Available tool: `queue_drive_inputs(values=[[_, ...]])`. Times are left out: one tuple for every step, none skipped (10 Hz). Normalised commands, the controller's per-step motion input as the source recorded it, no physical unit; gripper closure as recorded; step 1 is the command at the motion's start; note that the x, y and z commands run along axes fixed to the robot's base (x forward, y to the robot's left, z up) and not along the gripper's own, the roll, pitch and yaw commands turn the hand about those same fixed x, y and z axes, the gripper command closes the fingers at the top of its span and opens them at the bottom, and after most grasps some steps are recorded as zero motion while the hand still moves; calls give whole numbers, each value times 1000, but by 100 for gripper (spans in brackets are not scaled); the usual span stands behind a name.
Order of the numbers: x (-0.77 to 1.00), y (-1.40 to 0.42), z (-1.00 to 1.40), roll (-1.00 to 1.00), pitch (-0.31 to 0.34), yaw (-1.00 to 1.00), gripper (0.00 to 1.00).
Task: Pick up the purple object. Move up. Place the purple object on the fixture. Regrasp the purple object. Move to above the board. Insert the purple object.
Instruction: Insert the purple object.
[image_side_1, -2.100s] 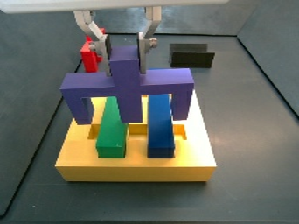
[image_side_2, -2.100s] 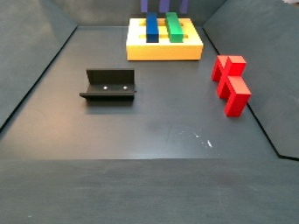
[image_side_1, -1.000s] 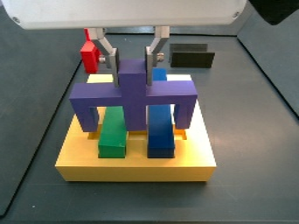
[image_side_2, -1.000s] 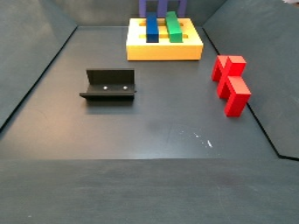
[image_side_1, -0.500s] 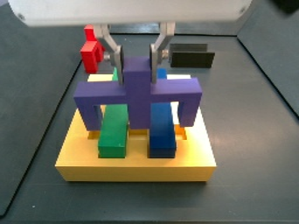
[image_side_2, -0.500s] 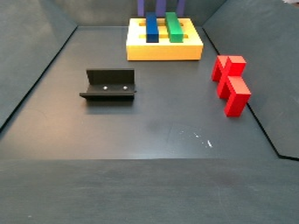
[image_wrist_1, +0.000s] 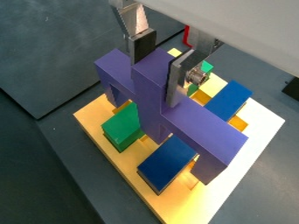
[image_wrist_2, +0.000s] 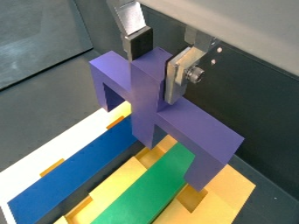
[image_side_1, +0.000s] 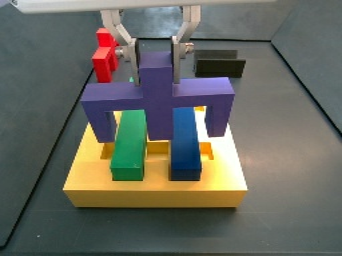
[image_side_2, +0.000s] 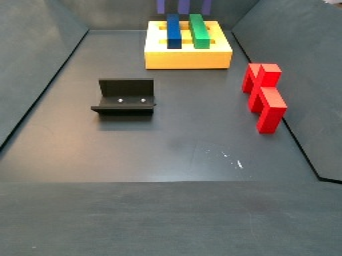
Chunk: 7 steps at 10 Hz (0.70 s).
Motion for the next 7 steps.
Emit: queue_drive_inputs(values=[[0, 0, -169, 13, -3, 0, 100], [31, 0, -200, 0, 0, 0, 100], [0, 0, -189, 0, 0, 0, 100], [43, 0, -29, 0, 0, 0, 100], [0, 0, -23, -4, 0, 0, 100], [0, 0, -51, -11, 0, 11, 100], [0, -11, -137, 0, -3, 0, 100]])
